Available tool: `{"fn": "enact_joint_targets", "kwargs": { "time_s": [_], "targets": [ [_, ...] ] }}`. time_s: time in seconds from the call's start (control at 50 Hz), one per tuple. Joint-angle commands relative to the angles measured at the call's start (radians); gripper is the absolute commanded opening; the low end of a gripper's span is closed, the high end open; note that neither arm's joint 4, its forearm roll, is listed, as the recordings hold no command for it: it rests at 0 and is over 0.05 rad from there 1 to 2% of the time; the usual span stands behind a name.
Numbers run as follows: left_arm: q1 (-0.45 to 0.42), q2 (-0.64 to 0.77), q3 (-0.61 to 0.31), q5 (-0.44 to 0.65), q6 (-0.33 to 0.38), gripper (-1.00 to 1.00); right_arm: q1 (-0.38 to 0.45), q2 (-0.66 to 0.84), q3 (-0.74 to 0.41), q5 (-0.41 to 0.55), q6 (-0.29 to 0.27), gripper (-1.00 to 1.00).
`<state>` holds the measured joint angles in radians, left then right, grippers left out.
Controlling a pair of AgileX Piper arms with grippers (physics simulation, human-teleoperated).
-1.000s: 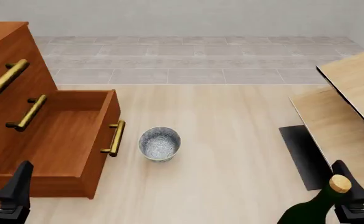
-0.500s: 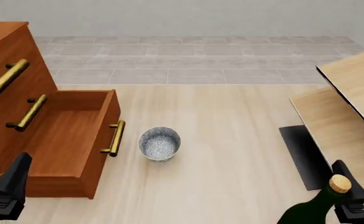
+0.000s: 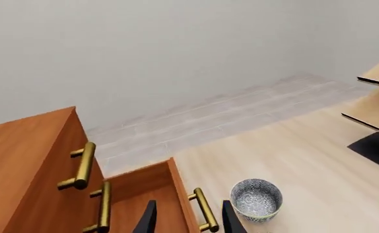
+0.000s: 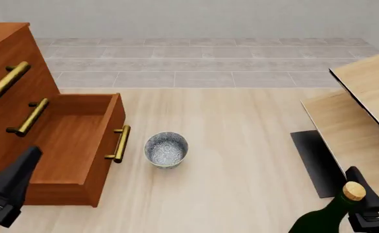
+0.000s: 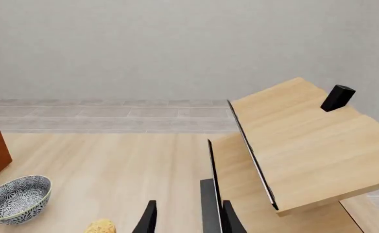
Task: Put the bowl on top of the cabinet.
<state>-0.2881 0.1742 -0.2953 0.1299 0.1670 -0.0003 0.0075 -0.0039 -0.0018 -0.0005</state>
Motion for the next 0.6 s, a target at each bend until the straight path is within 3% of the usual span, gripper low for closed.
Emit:
{"fn": "enact_joint_targets", "kwargs": {
  "time_s": [0.02,0.3,0.44,0.46,0.6],
  "targets": [
    [-0.119,0.053,-0.051,-0.003,0.095,1.0,0.0,0.0,0.0,0.0,0.0,1.0],
    [-0.283,0.167,-0.098,-0.082,0.278,1.0,0.0,0.0,0.0,0.0,0.0,1.0],
    [-0.34,0.237,-0.138,-0.098,0.308,1.0,0.0,0.0,0.0,0.0,0.0,1.0],
    [-0.359,0.245,-0.13,-0.121,0.344,1.0,0.0,0.0,0.0,0.0,0.0,1.0],
    [-0.38,0.311,-0.152,-0.137,0.355,1.0,0.0,0.0,0.0,0.0,0.0,1.0]
  ]
}}
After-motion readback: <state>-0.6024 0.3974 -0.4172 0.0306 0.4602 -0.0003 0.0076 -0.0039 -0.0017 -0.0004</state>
